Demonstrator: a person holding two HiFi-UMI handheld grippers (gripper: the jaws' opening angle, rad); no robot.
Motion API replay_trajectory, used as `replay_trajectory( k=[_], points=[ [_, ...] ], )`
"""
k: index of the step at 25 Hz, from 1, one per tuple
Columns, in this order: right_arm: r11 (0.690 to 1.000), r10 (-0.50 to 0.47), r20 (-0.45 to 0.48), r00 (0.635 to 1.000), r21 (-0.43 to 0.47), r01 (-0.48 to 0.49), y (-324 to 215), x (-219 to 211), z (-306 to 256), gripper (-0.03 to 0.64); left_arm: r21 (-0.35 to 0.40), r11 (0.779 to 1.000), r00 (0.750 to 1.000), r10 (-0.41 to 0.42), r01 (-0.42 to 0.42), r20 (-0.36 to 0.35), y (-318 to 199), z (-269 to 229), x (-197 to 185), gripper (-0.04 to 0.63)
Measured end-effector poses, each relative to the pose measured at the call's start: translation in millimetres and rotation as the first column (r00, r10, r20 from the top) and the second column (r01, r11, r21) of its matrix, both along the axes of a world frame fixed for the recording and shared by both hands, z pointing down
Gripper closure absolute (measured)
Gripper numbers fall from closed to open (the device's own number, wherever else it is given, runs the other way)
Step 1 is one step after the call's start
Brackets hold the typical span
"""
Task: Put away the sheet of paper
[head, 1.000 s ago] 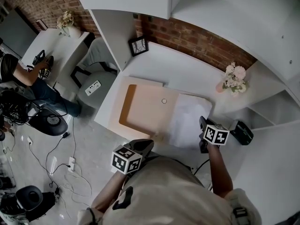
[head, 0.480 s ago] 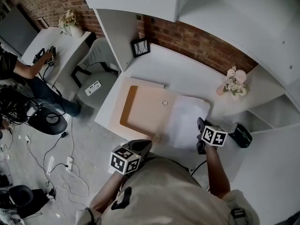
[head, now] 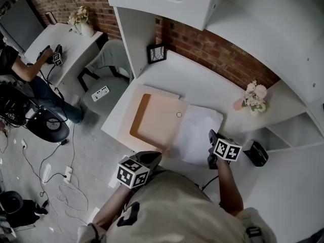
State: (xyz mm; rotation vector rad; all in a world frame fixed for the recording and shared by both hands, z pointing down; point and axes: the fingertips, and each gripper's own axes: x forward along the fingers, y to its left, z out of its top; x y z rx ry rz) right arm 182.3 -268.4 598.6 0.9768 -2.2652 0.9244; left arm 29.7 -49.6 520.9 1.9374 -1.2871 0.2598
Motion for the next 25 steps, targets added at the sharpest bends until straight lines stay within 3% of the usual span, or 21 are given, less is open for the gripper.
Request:
replay_trajectory(
  k=[25],
  points=[
    [1.000, 0.010, -0.003, 1.000, -0.002, -0.010, 11, -28, -14, 0.589, 0.009, 1.000, 0.999, 0.019, -0.019, -0.032, 2, -1, -22, 0.578]
  ],
)
